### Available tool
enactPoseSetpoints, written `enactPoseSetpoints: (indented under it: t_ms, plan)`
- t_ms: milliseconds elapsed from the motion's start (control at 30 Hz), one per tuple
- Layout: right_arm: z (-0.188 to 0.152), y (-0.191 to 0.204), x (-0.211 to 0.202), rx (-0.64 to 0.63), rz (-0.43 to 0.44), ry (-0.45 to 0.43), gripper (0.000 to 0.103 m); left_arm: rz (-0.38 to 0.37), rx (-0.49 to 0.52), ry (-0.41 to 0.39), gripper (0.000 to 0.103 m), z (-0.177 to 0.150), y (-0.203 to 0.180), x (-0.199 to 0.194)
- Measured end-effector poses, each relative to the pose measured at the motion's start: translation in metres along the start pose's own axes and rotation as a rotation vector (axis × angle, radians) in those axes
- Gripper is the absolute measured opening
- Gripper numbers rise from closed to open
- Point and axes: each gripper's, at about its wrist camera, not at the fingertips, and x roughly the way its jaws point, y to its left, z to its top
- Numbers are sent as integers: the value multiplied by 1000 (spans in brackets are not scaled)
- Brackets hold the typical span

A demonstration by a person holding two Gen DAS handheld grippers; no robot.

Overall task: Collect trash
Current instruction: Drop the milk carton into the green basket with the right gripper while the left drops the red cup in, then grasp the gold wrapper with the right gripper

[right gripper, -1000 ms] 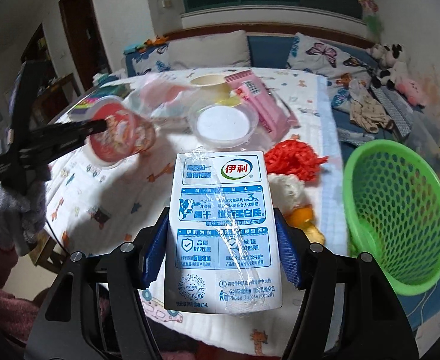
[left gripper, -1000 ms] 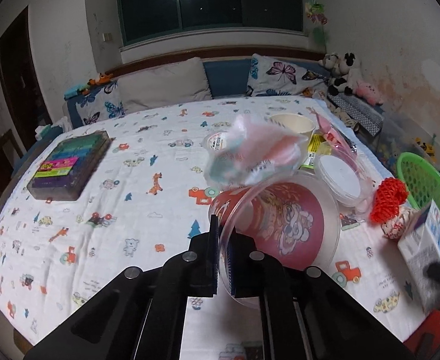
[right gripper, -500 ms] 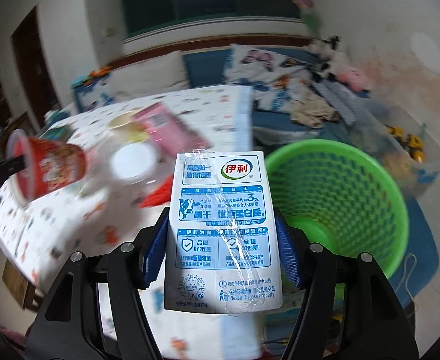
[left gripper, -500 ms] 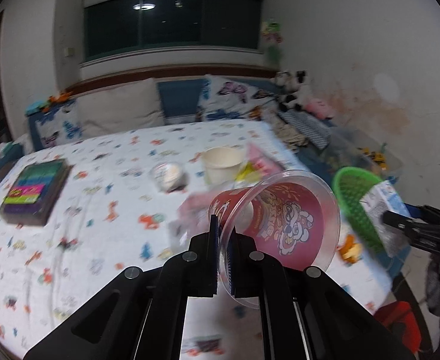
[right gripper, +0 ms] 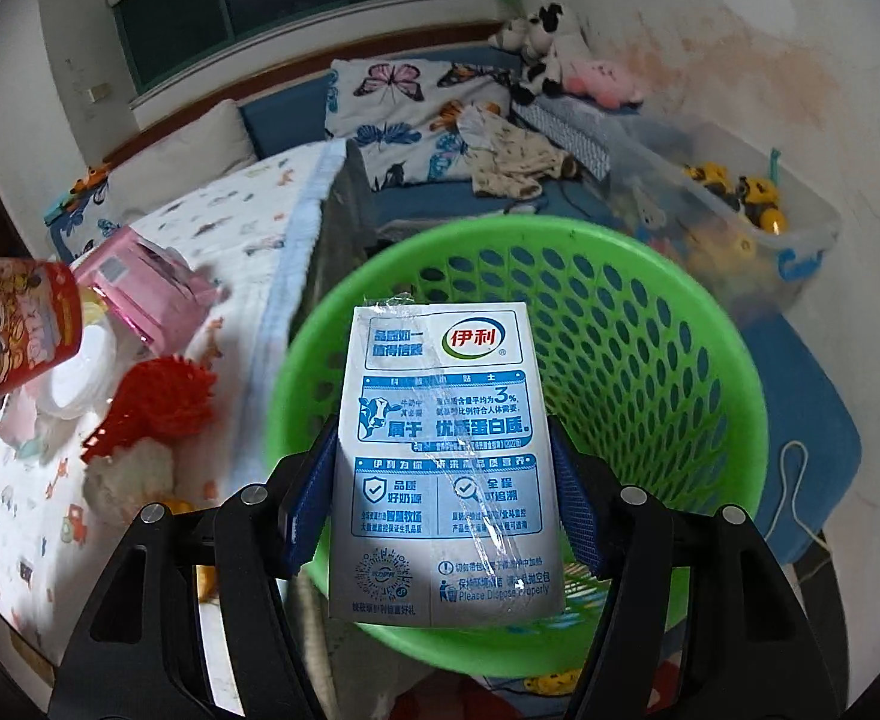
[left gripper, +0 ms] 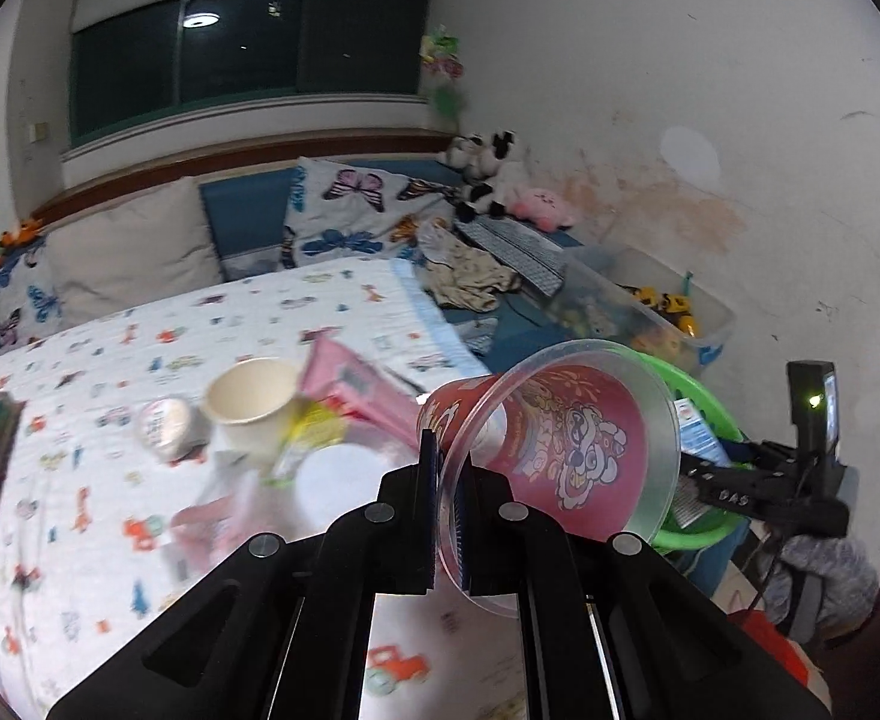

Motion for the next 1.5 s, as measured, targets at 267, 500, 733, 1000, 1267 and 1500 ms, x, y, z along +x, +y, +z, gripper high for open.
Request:
enactPoseSetpoints:
  t_ms: [267, 500, 733, 1000, 1267, 1500]
  plan:
    - [1, -19, 1, 39, -23, -13, 70, -52, 41, 34, 5, 16, -31, 39]
    - [-9, -30, -27, 33, -47, -56, 73, -92, 101, 93, 5, 21, -70, 85]
    - [-29, -42, -51, 58, -64, -90, 74, -116, 150, 144, 5, 20, -105, 120]
    - [-44, -52, -61, 100, -58, -95, 74, -145, 182, 212, 12, 11, -129, 150]
    - [-50, -41, -60, 96, -33, -81, 74, -142, 187, 145, 53, 12, -120, 125]
    - [-50, -4, -65, 33, 31, -88, 78, -96, 86, 108, 53, 17, -68, 88]
